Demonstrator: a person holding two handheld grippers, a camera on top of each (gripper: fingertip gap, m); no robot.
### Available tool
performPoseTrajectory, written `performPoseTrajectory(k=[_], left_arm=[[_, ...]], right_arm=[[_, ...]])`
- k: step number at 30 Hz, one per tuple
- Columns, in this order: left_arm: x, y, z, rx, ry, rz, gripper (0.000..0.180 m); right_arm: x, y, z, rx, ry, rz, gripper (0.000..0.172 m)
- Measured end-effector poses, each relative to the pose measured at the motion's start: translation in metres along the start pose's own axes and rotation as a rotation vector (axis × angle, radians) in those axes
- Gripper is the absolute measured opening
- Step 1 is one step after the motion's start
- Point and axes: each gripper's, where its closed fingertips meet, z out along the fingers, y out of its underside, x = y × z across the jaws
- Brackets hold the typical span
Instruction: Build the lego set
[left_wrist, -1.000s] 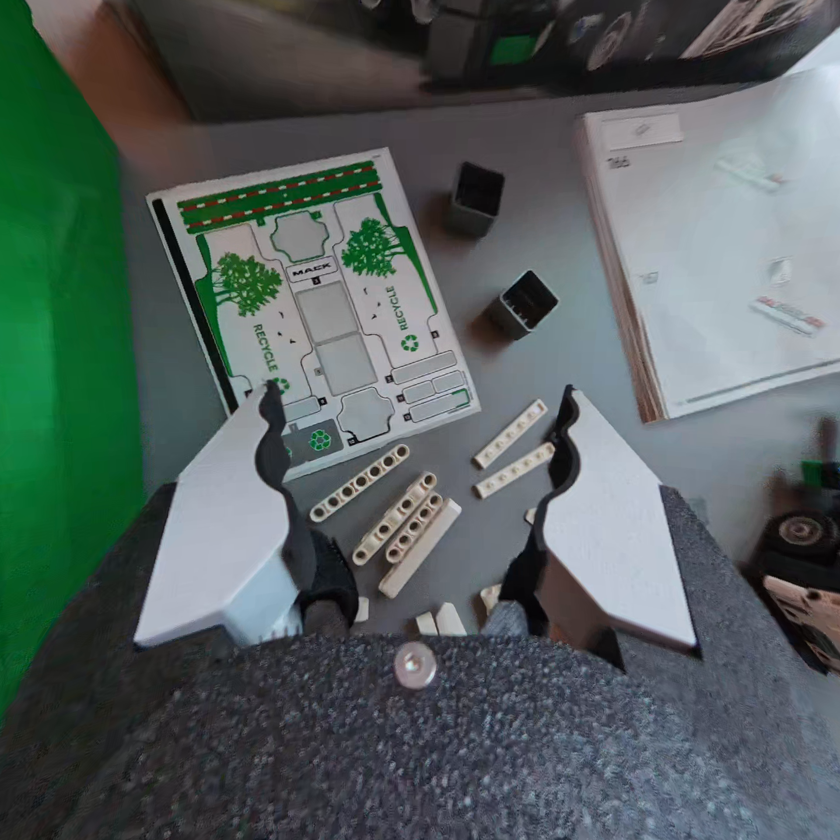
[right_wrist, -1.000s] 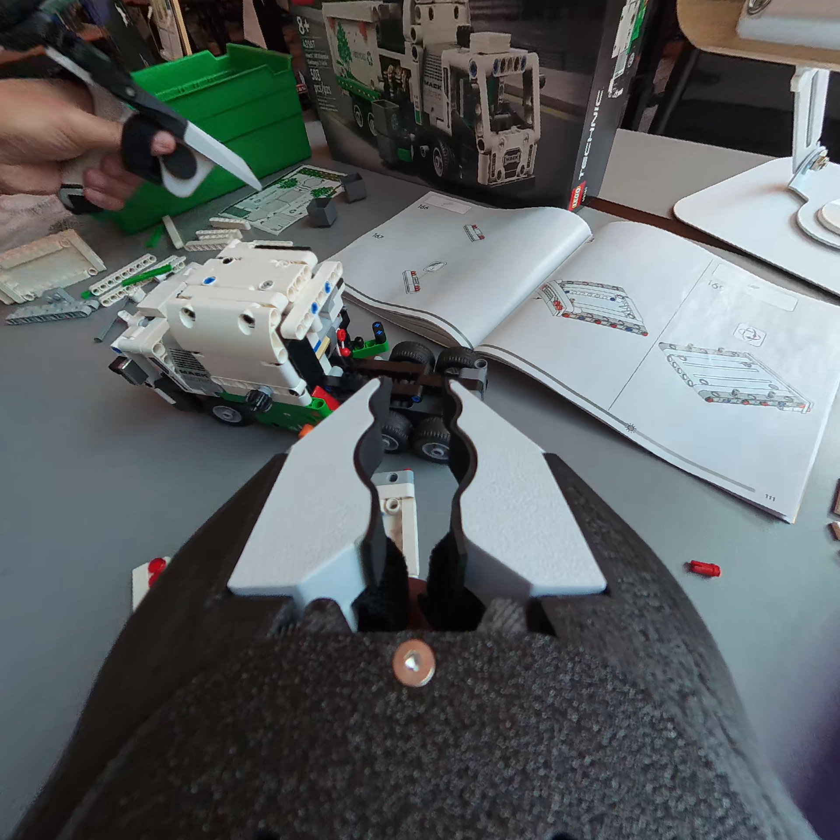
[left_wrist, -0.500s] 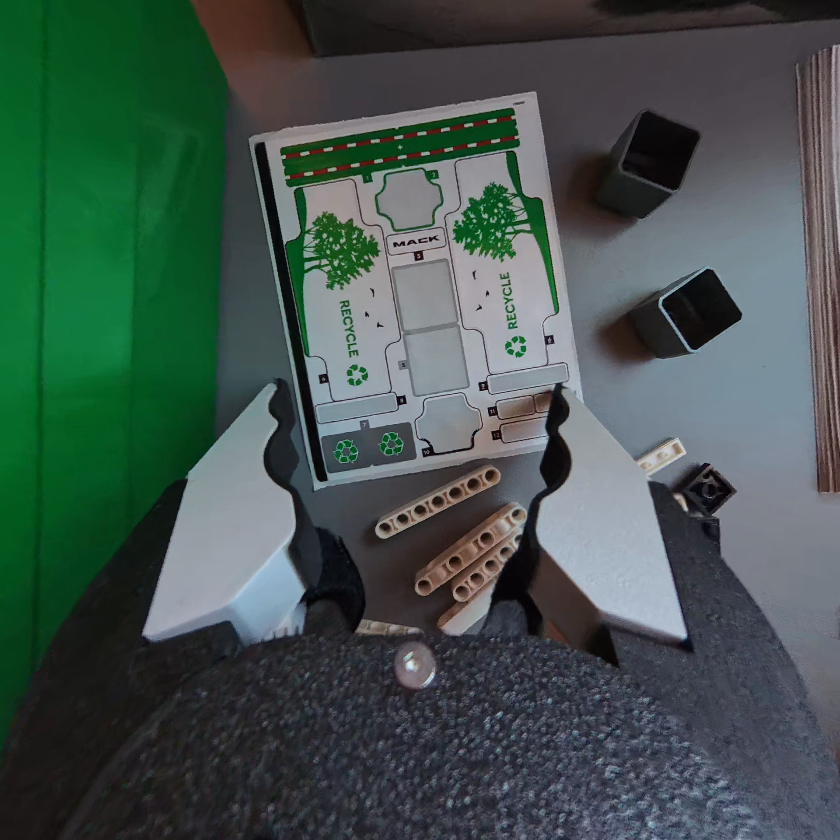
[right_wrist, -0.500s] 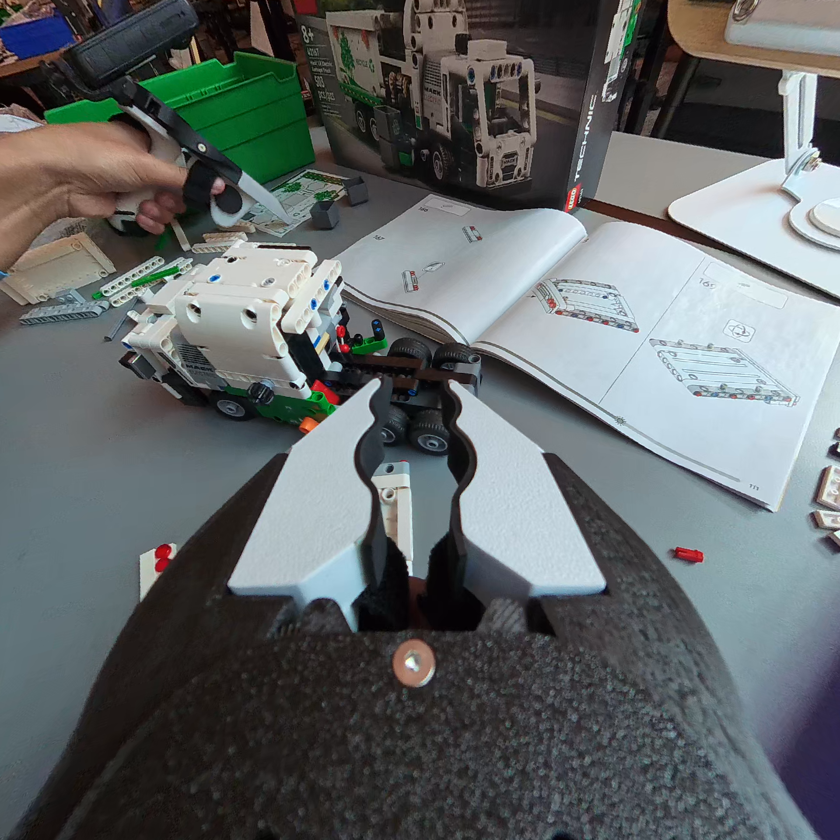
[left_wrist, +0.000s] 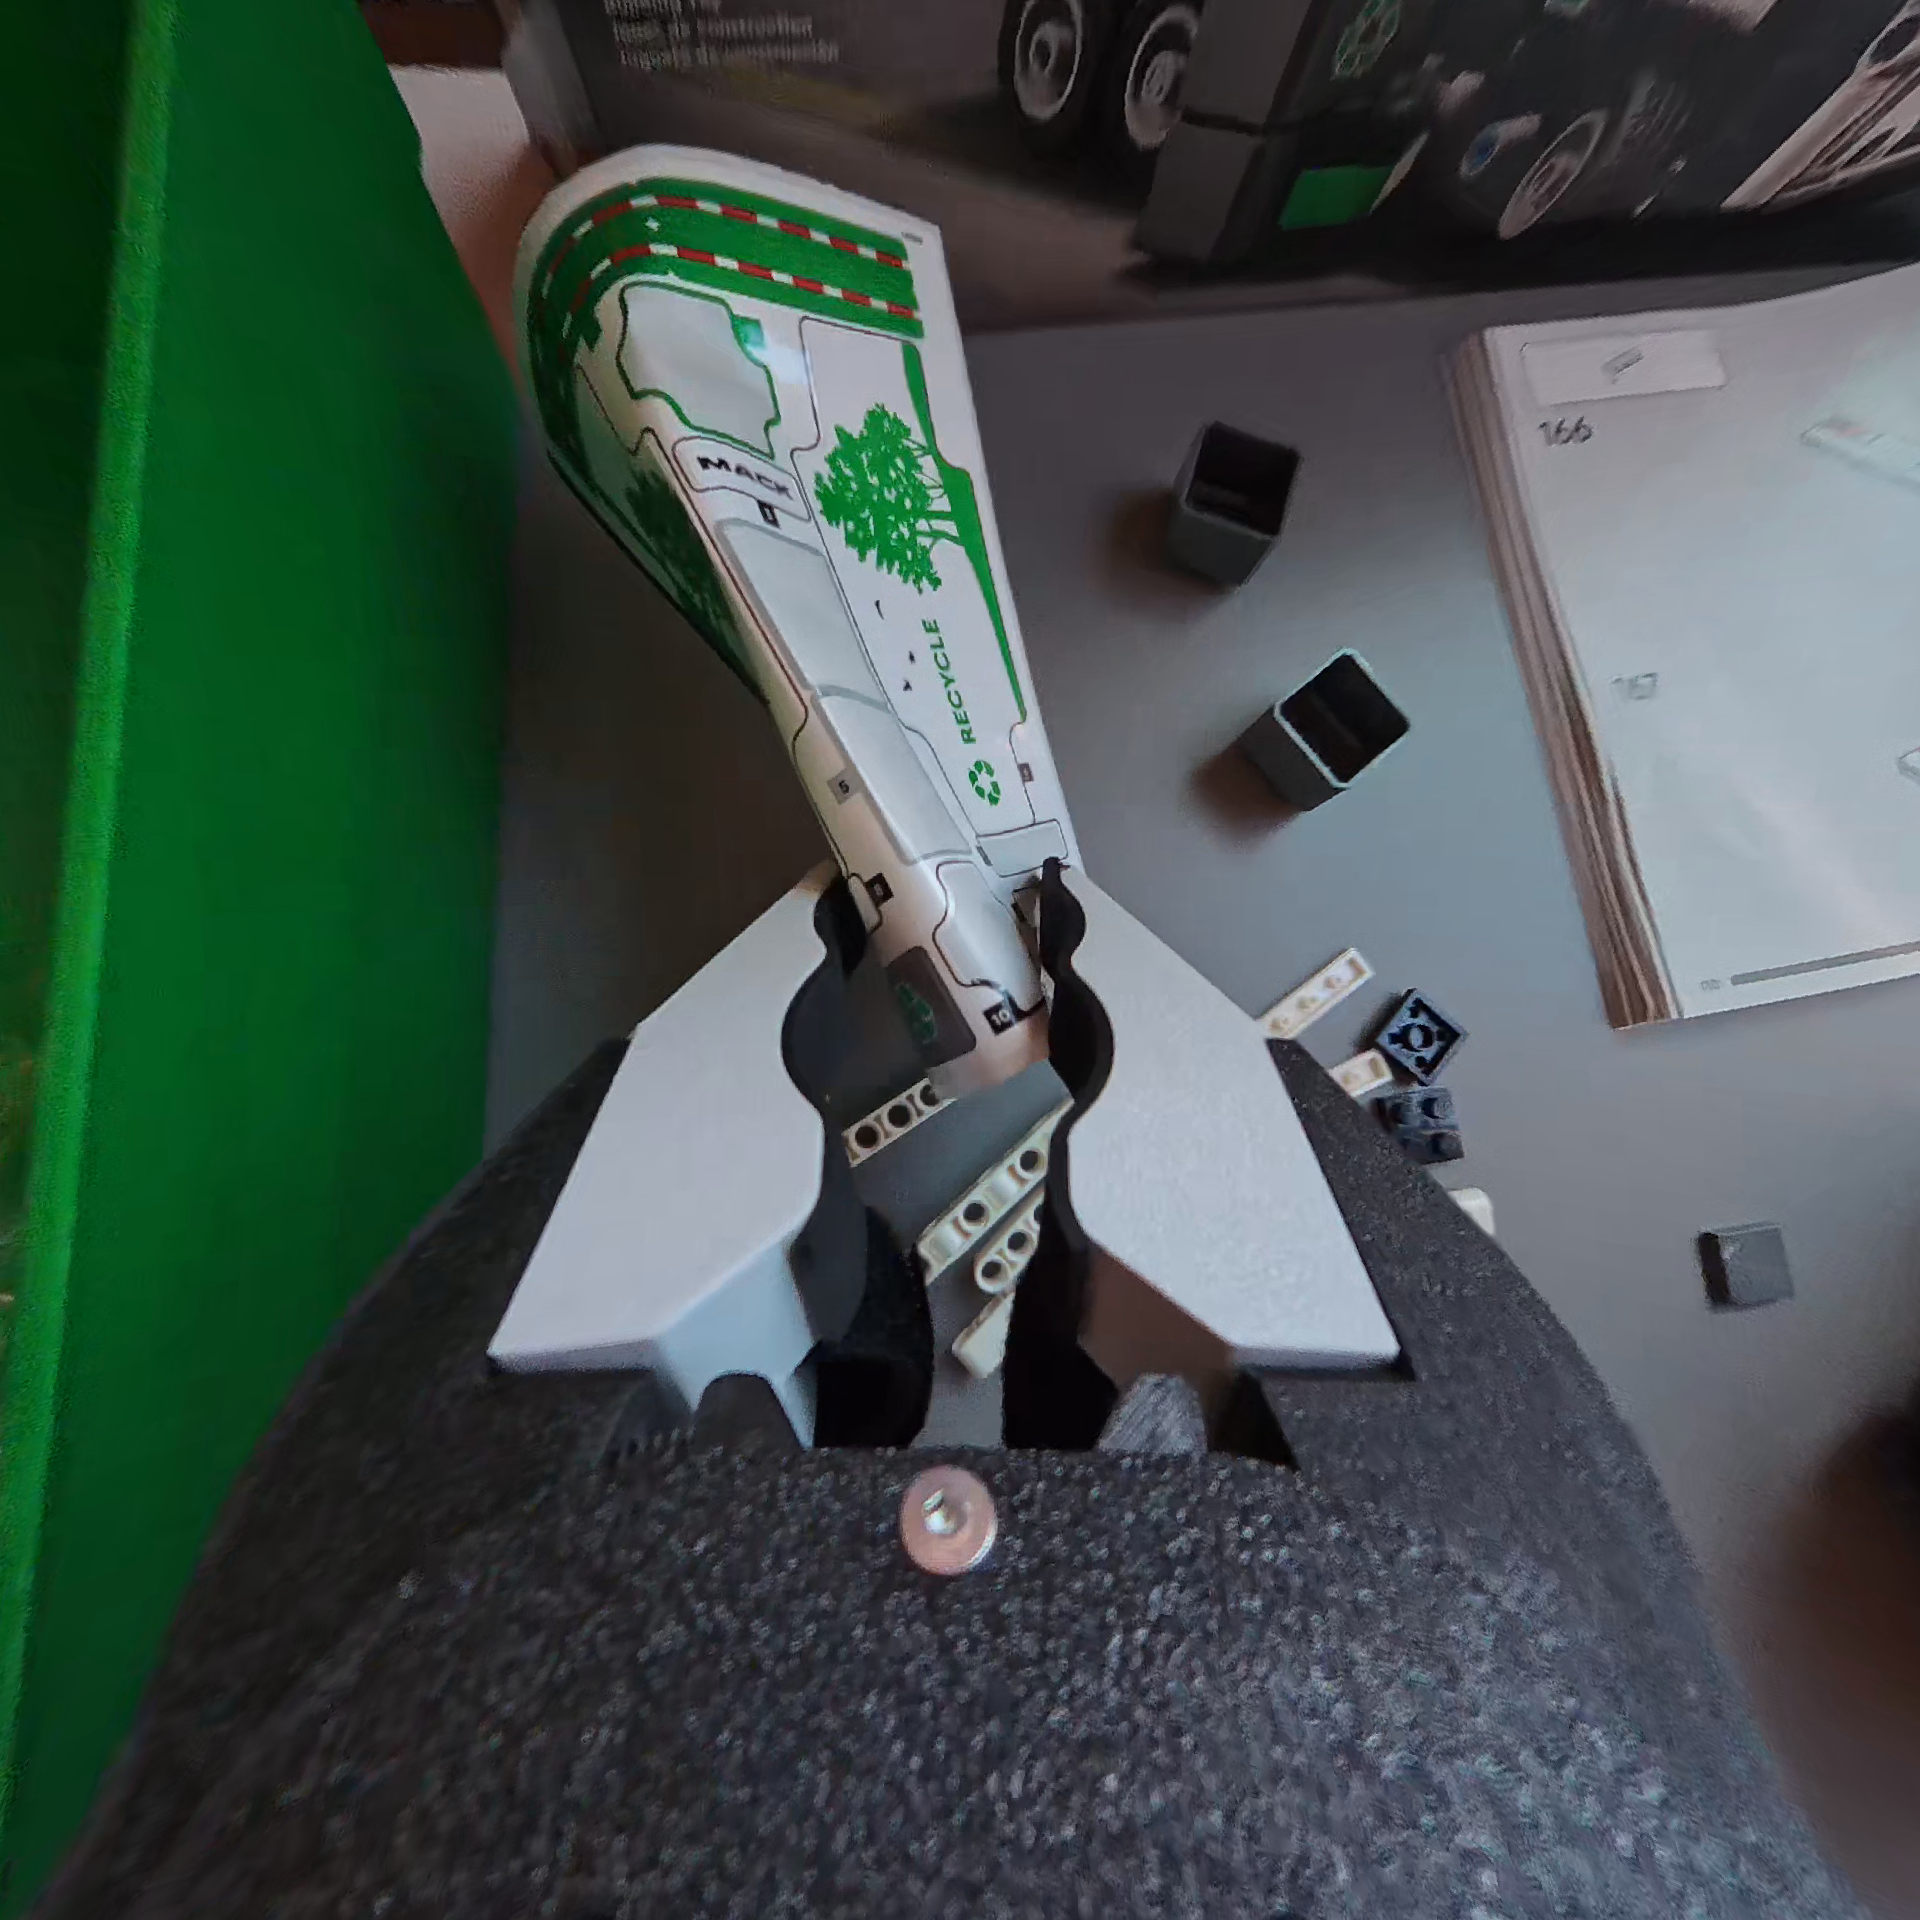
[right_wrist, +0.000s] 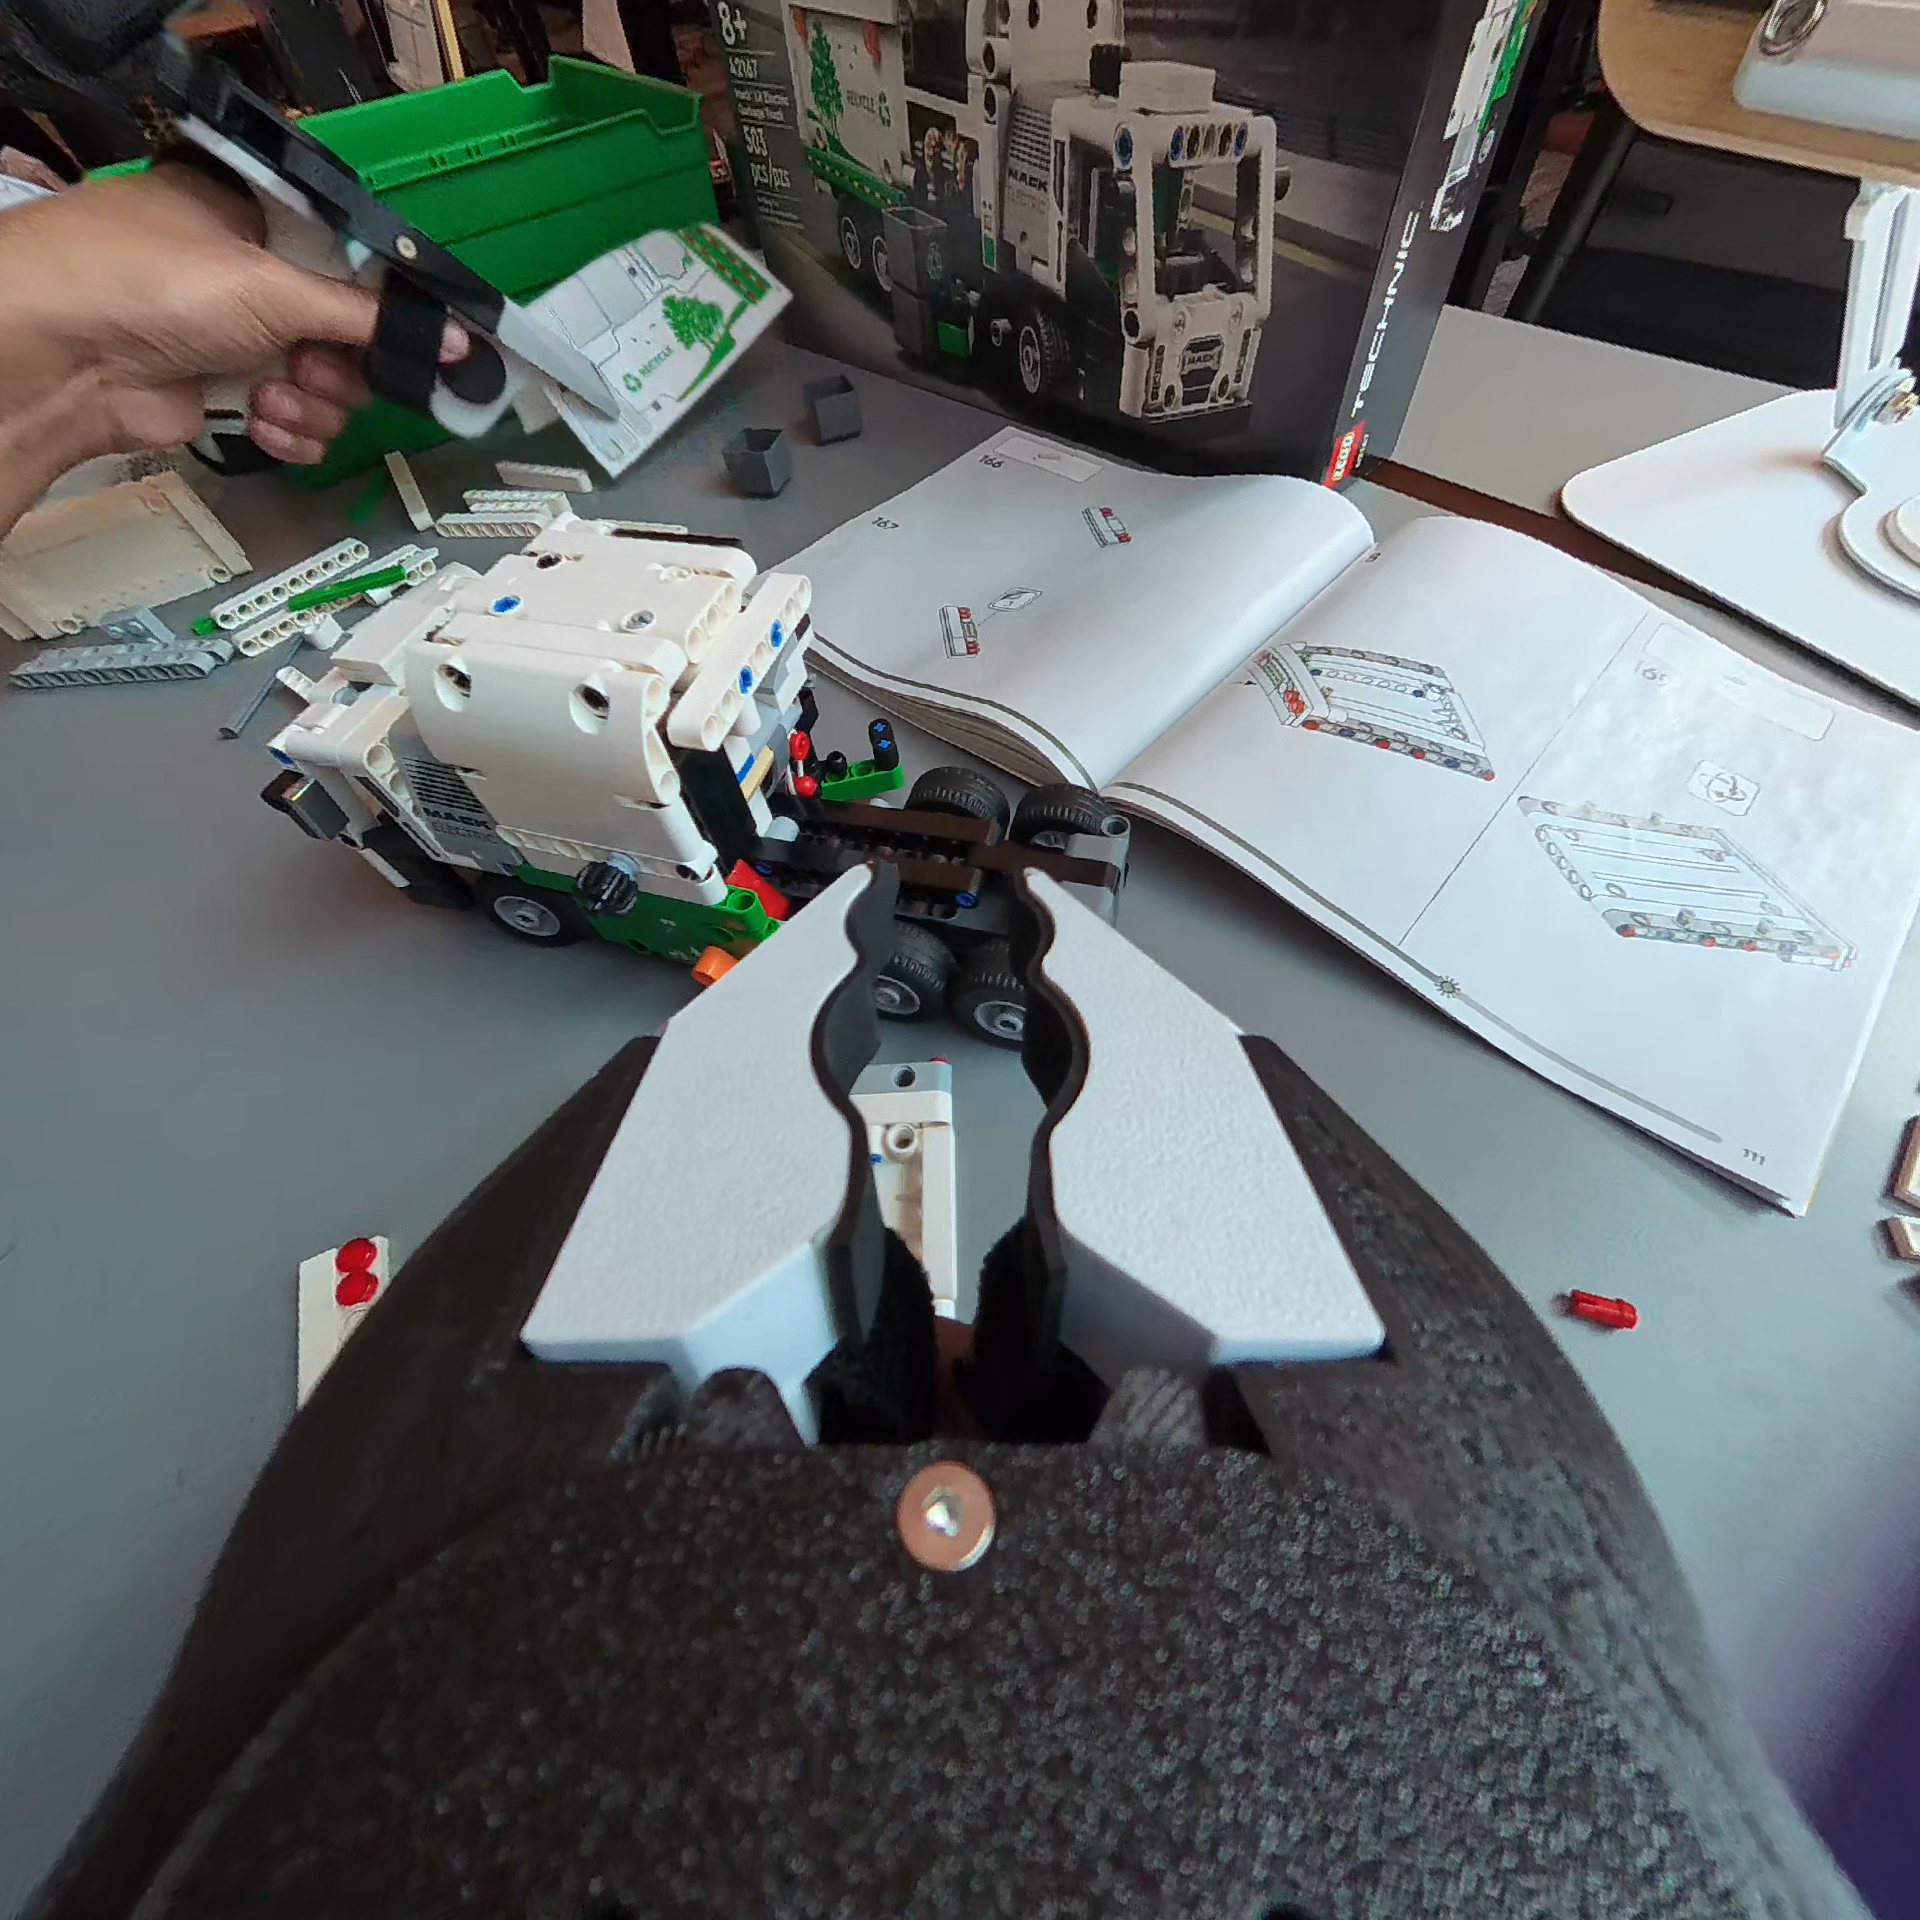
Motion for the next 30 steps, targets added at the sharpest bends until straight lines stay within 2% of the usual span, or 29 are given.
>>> performPoseTrajectory(k=[1,4,7,10,12,15,18,21,23,24,26,27,30], left_arm=[[0.003,-0.006,-0.007,0.035,0.010,0.002,0.032],[0.022,-0.027,-0.038,0.162,0.071,0.040,0.032],[0.058,-0.043,-0.081,0.298,0.153,0.118,0.033],[0.109,-0.050,-0.127,0.419,0.265,0.215,0.034],[0.146,-0.047,-0.155,0.482,0.338,0.281,0.034],[0.204,-0.036,-0.190,0.548,0.464,0.374,0.034],[0.255,-0.018,-0.216,0.586,0.587,0.440,0.035],[0.285,-0.003,-0.228,0.600,0.629,0.491,0.037],[0.297,0.007,-0.228,0.588,0.633,0.522,0.042],[0.299,0.011,-0.225,0.584,0.612,0.541,0.050],[0.295,0.013,-0.221,0.606,0.539,0.563,0.078],[0.292,0.013,-0.221,0.631,0.529,0.553,0.084],[0.286,0.017,-0.229,0.671,0.659,0.444,0.093]], right_arm=[[0.001,-0.001,-0.001,0.003,0.004,-0.004,0.020],[0.008,-0.009,-0.006,0.032,0.029,-0.003,0.020],[0.009,-0.035,-0.017,0.119,0.004,0.063,0.022],[-0.016,-0.076,-0.026,0.235,-0.174,0.179,0.035],[-0.044,-0.099,-0.025,0.257,-0.317,0.191,0.027],[-0.087,-0.132,-0.019,0.260,-0.516,0.220,0.032],[-0.109,-0.157,-0.016,0.269,-0.665,0.320,0.035],[-0.123,-0.173,-0.028,0.324,-0.805,0.420,0.033],[-0.125,-0.172,-0.033,0.355,-0.777,0.413,0.022],[-0.124,-0.170,-0.036,0.377,-0.749,0.408,0.016],[-0.117,-0.163,-0.043,0.389,-0.700,0.414,0.004],[-0.115,-0.158,-0.049,0.381,-0.705,0.420,0.000],[-0.106,-0.146,-0.073,0.369,-0.741,0.439,0.000]])
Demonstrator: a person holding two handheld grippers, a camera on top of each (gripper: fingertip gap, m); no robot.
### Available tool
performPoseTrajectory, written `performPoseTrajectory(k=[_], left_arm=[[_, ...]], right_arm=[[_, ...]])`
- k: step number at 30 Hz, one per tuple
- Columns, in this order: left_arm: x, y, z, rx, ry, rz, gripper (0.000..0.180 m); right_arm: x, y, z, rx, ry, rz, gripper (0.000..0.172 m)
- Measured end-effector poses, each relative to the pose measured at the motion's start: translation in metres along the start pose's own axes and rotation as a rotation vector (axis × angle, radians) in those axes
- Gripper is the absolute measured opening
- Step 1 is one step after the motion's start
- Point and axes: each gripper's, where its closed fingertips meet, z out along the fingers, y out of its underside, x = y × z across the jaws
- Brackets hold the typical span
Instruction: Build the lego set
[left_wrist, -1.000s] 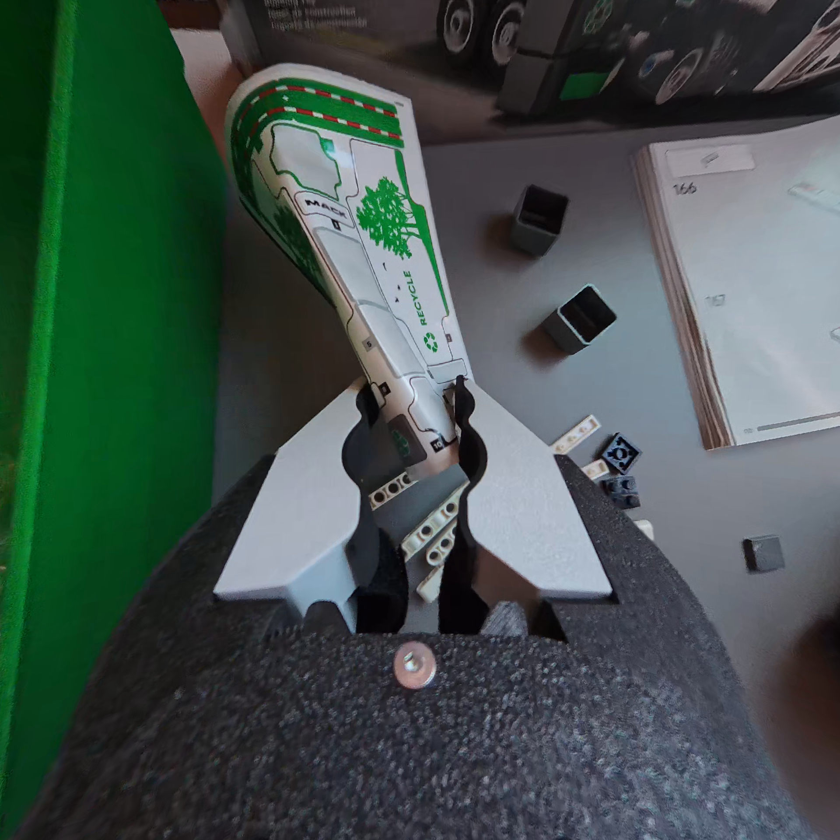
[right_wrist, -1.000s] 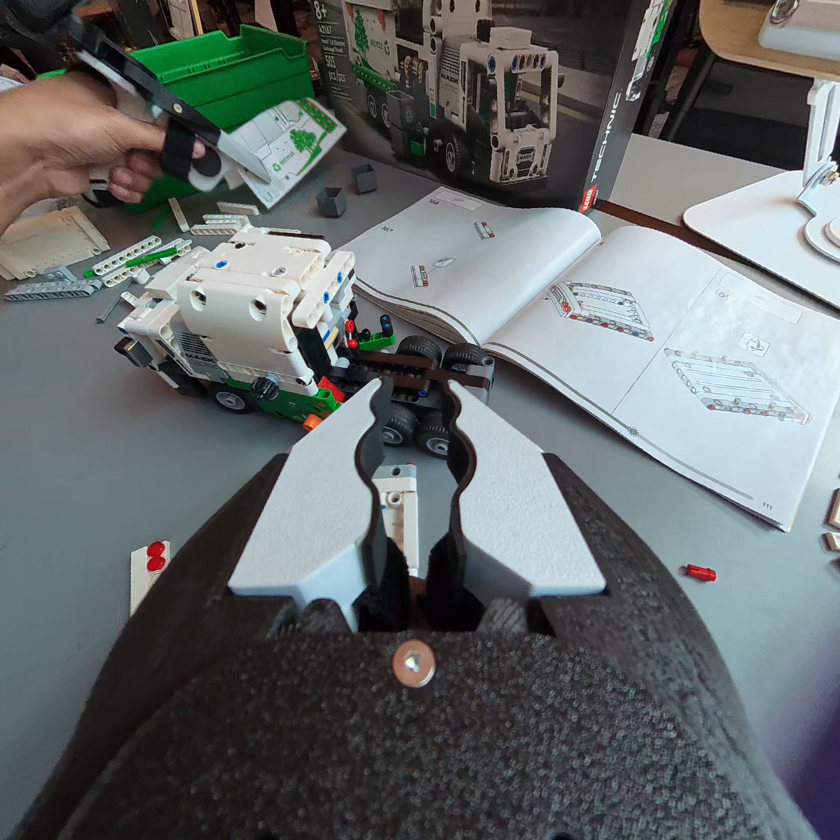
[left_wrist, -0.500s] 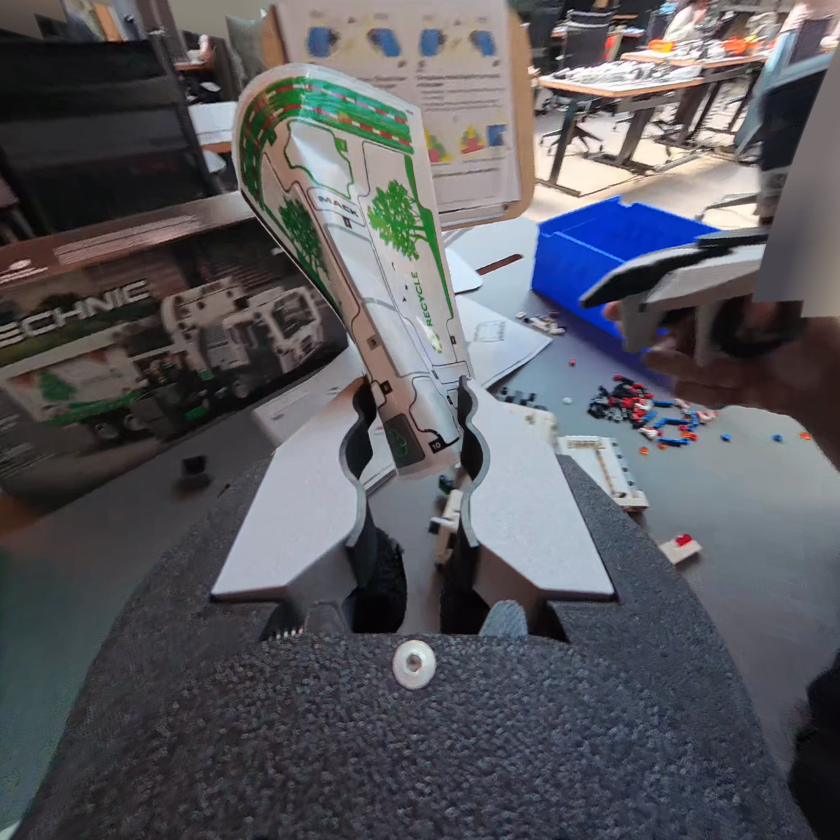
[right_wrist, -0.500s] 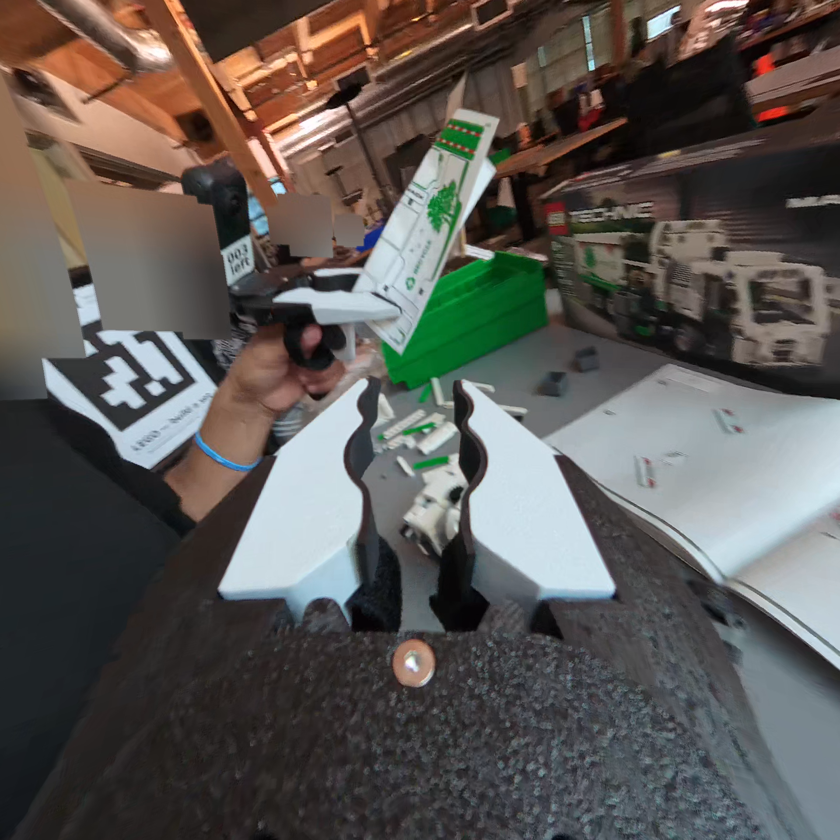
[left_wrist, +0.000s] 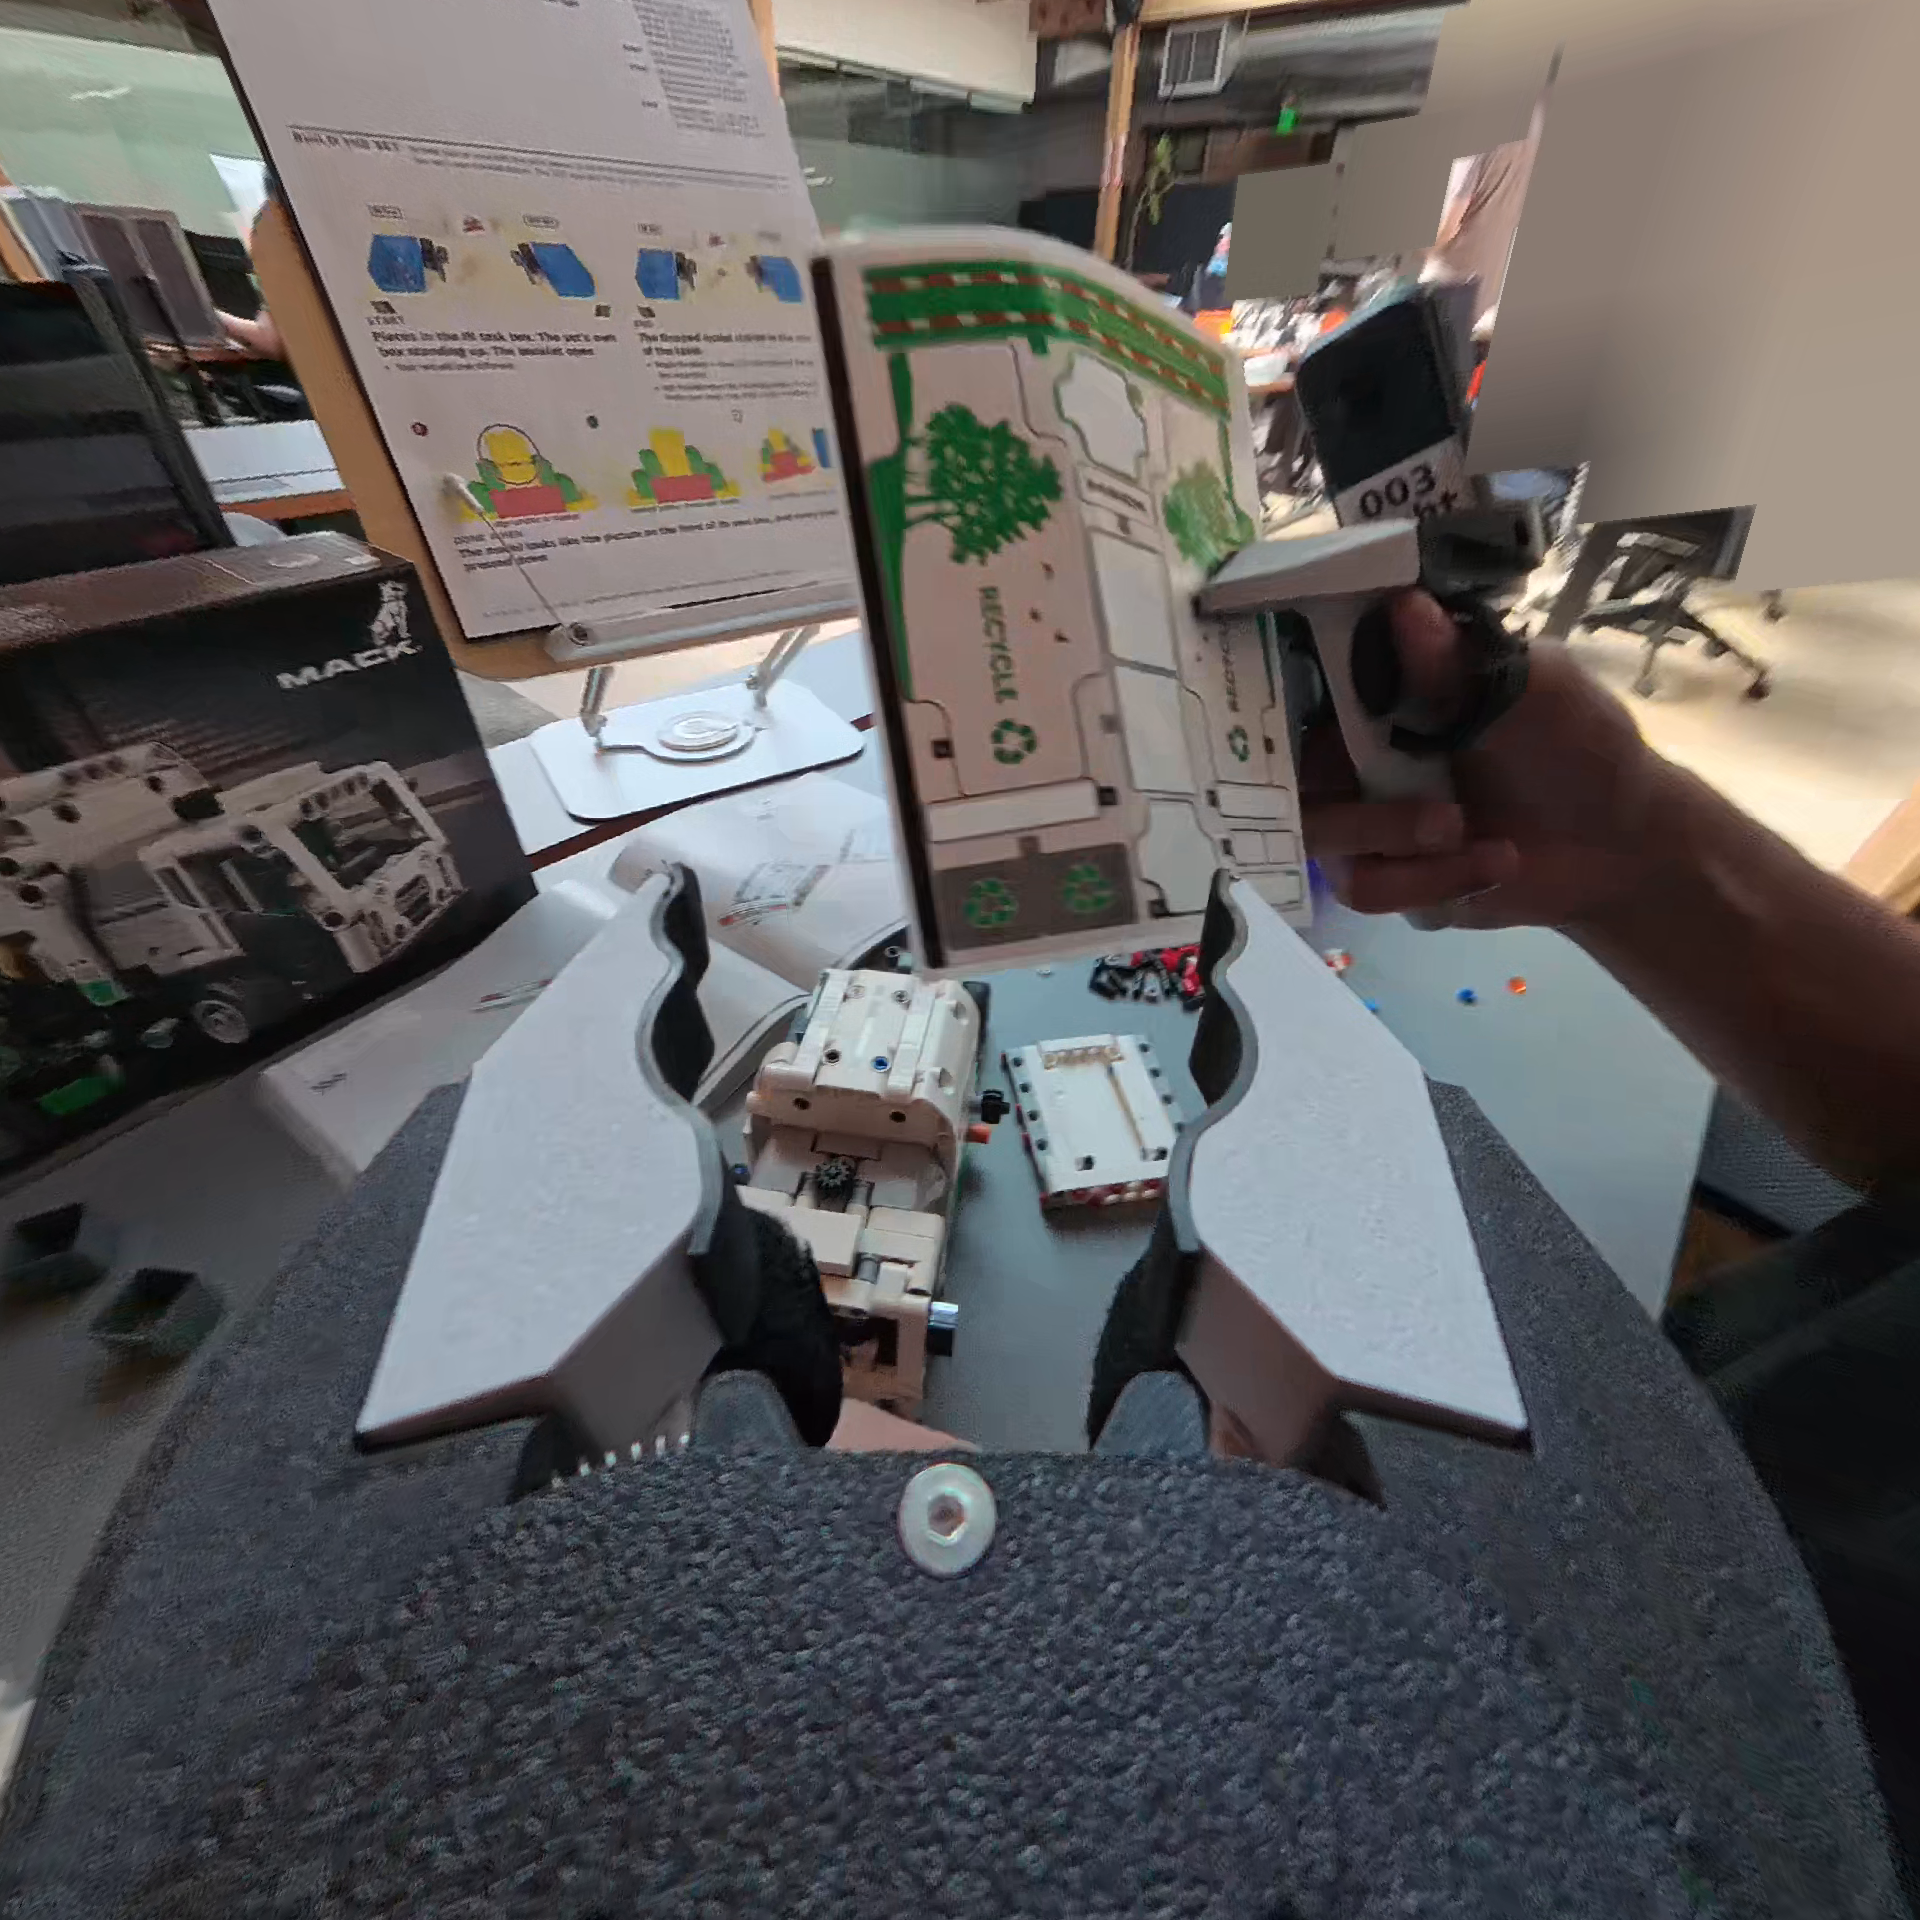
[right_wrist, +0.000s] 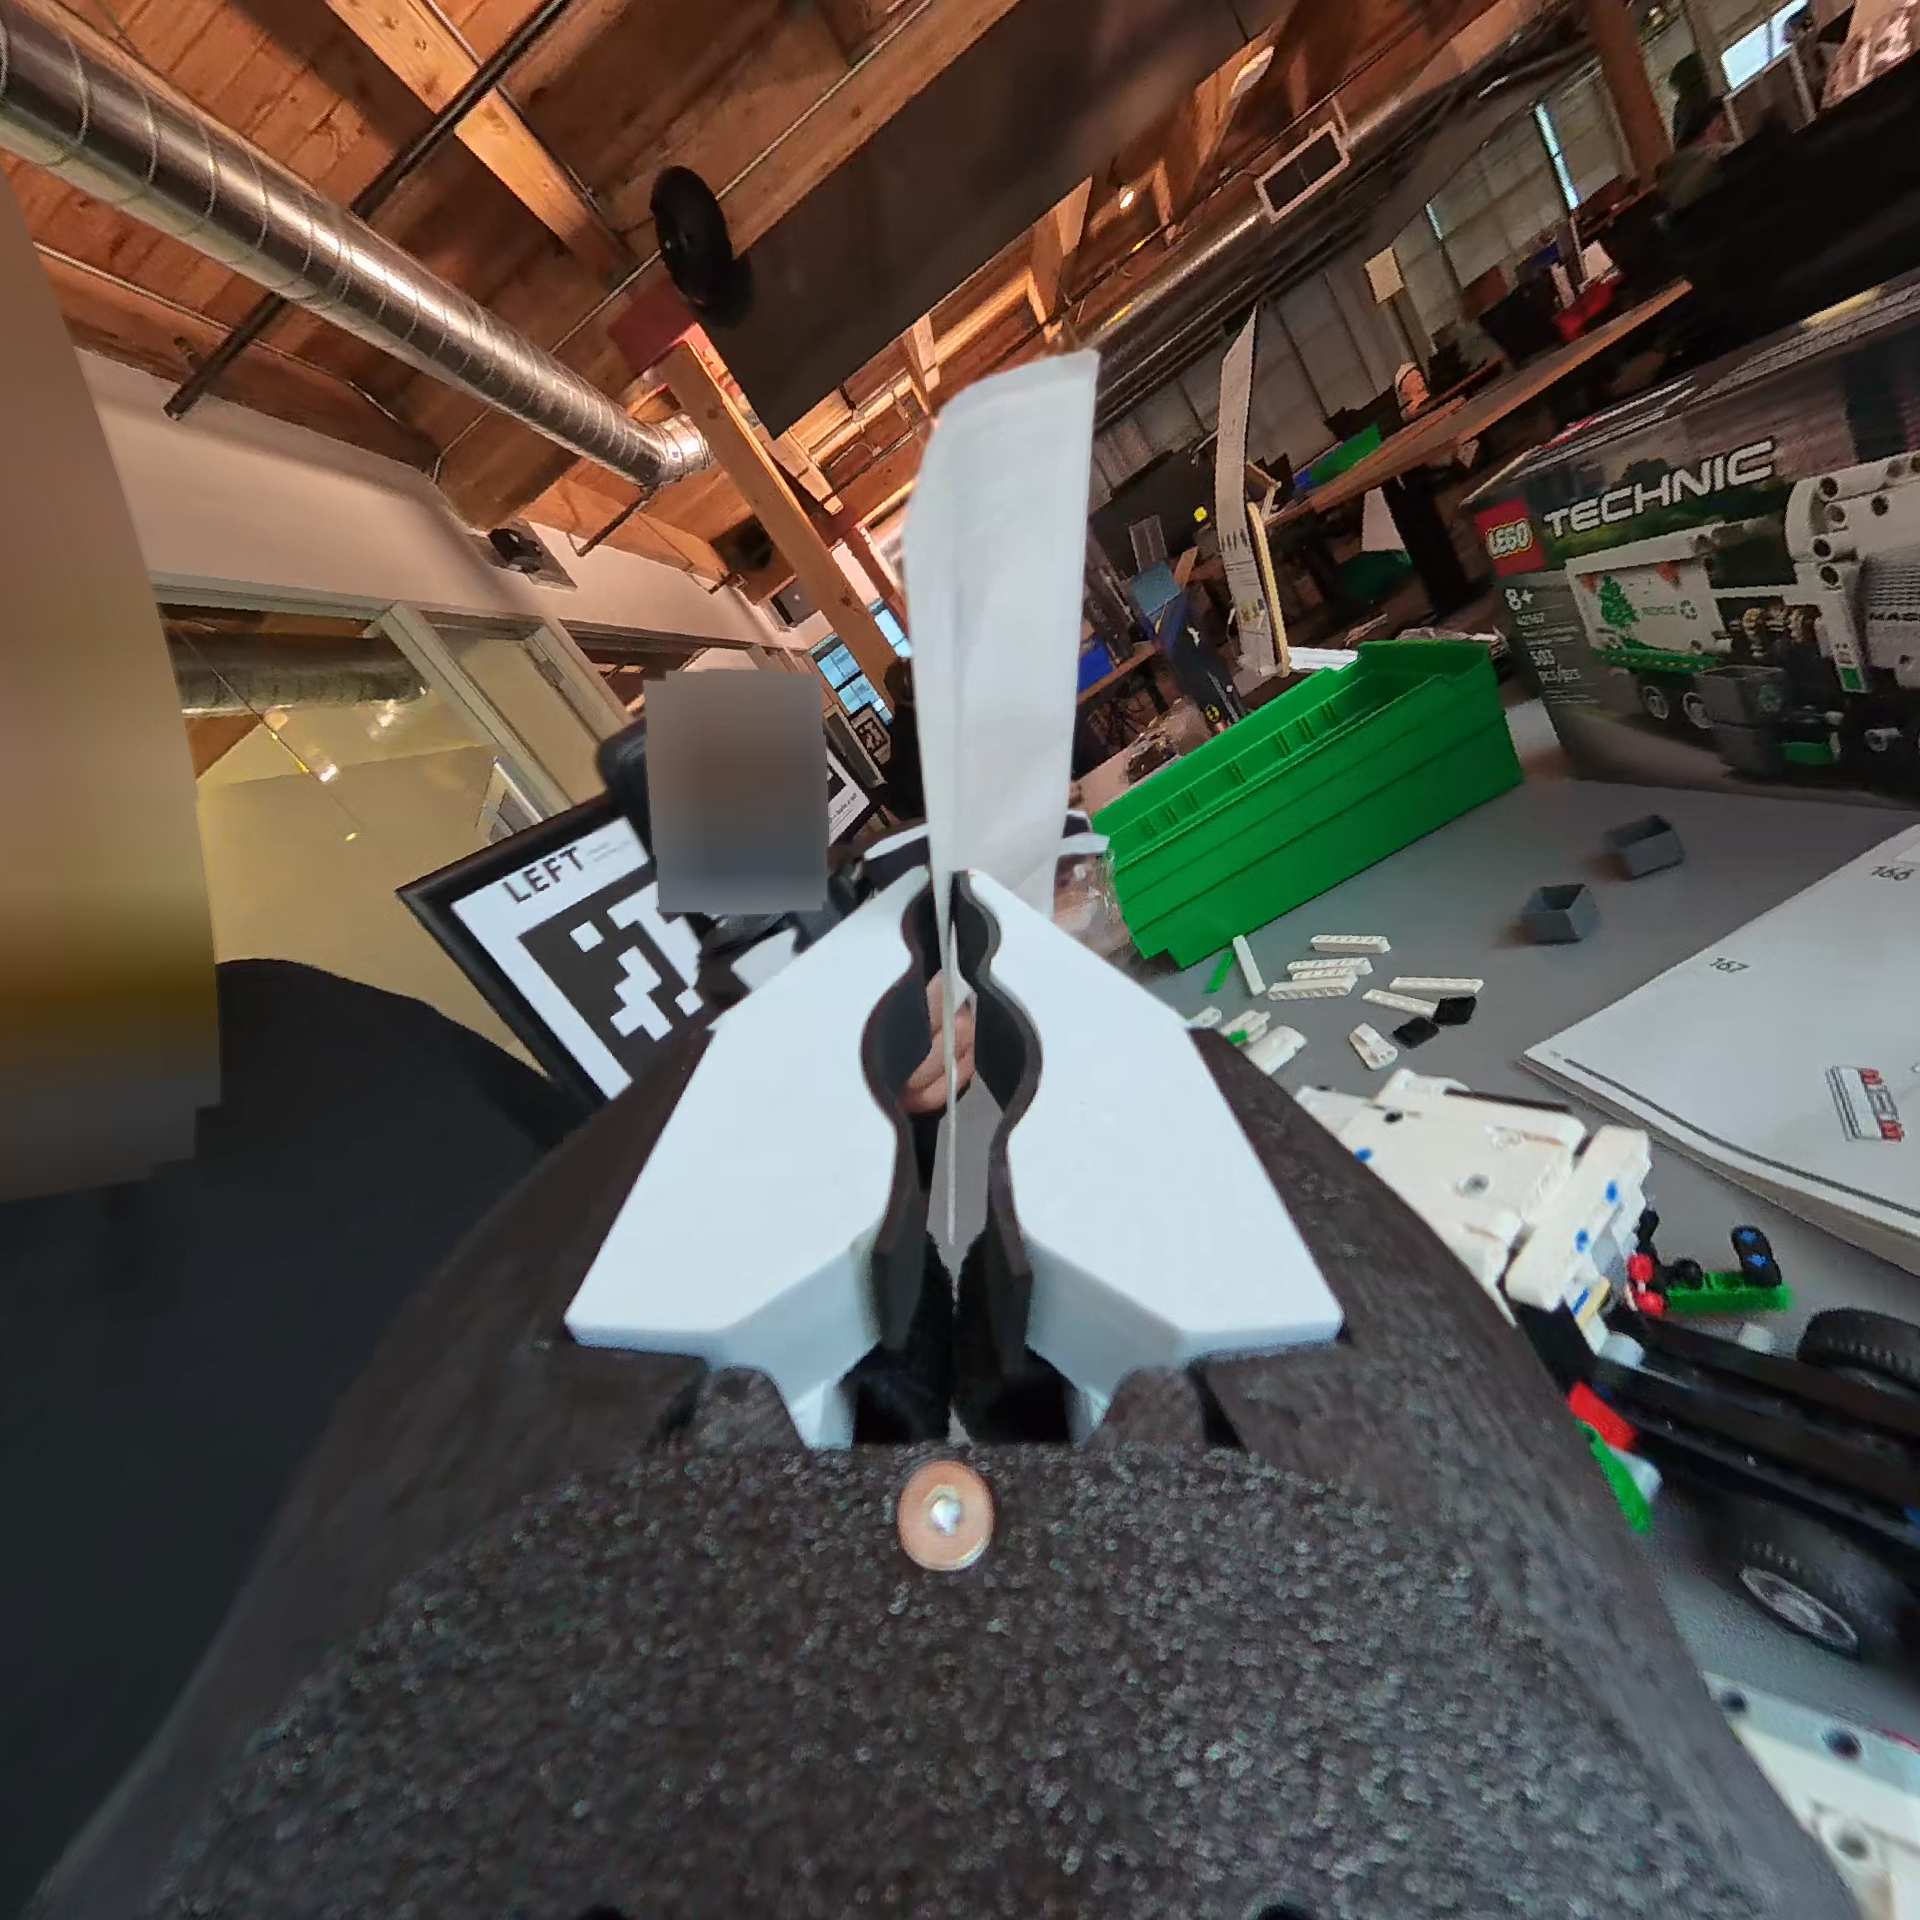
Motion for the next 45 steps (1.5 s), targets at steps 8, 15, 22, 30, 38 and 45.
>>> performPoseTrajectory(k=[8,15,22,30,38,45], left_arm=[[0.063,-0.002,0.010,0.039,0.616,-0.485,0.086],[0.067,0.030,0.028,-0.085,0.605,-0.529,0.027],[0.067,0.043,0.038,-0.112,0.558,-0.511,0.002],[0.047,0.050,0.043,-0.105,0.511,-0.669,0.000],[0.045,0.057,0.047,-0.090,0.512,-0.810,0.000],[0.057,0.056,0.042,-0.106,0.566,-0.738,0.000]], right_arm=[[-0.021,0.054,-0.038,-0.296,-0.102,-0.001,0.000],[-0.003,0.076,-0.041,-0.387,0.041,-0.044,0.000],[0.008,0.084,-0.040,-0.413,0.060,-0.002,0.000],[0.034,0.066,-0.040,-0.300,0.212,-0.093,0.019],[0.015,0.054,-0.020,-0.309,0.519,-0.758,0.024],[0.036,0.073,-0.014,-0.363,0.498,-0.658,0.025]])
